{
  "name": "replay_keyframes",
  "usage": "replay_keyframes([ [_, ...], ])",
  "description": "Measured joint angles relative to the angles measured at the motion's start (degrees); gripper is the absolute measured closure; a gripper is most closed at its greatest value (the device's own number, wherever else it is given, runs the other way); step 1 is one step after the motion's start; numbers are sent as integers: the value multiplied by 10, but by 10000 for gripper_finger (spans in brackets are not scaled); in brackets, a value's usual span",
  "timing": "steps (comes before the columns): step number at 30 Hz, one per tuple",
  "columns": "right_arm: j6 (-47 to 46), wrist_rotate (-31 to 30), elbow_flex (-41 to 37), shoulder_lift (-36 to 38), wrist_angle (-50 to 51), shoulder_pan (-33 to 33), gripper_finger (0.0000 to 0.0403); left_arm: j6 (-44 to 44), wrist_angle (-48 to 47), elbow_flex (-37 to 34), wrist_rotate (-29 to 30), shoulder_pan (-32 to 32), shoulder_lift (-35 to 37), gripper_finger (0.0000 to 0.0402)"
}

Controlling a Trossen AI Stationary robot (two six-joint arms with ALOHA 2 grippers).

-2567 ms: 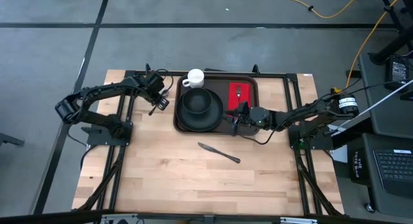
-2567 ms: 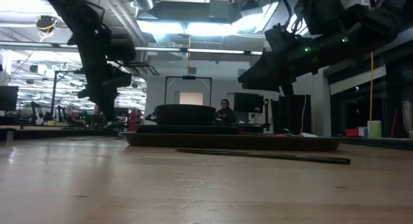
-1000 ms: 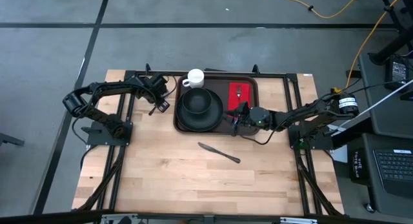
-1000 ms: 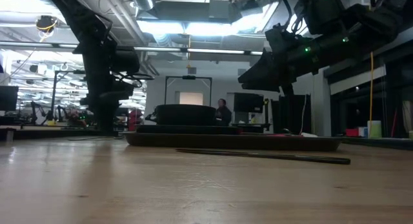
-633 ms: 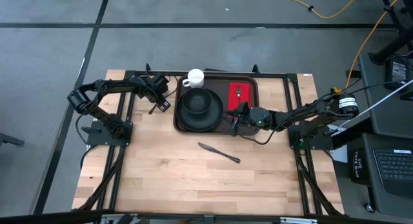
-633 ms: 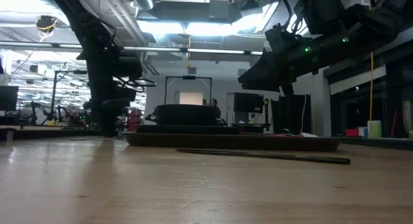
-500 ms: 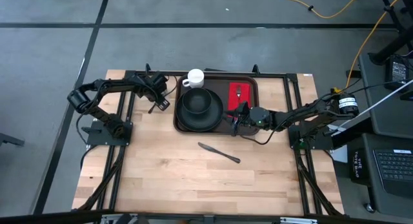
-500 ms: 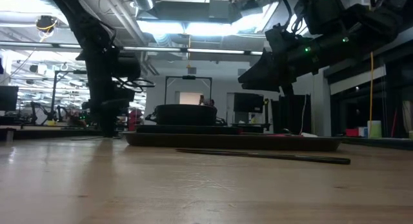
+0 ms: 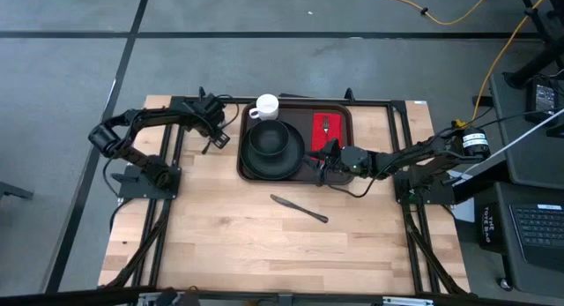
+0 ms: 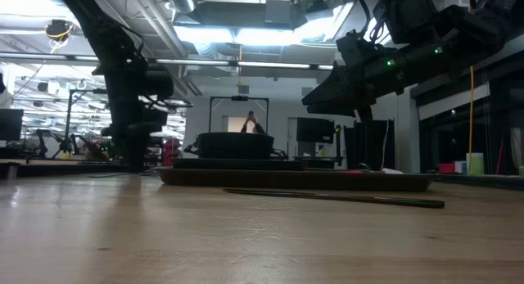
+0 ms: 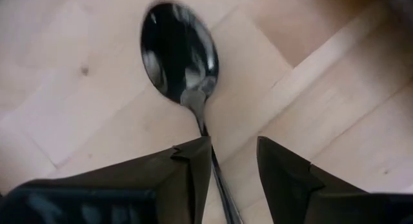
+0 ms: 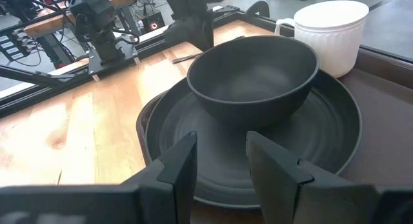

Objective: Set up tray
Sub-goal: Put the black spoon on top of the red napkin on the left side of the fork

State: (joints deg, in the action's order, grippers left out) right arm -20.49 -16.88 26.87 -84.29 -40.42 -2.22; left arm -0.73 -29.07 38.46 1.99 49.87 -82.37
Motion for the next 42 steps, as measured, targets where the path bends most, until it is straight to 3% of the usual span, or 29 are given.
replay_keyframes([
  [7,0,0,0,0,0,0,265,5,5,0,4,2,23,286],
  [15,0,0,0,0,0,0,265,5,18,1,55,2,4,288],
  [21,0,0,0,0,0,0,265,-1,23,1,28,2,-10,288],
  [35,0,0,0,0,0,0,265,-10,23,2,30,12,-34,289],
  [42,0,0,0,0,0,0,265,-10,16,2,20,11,-34,319],
])
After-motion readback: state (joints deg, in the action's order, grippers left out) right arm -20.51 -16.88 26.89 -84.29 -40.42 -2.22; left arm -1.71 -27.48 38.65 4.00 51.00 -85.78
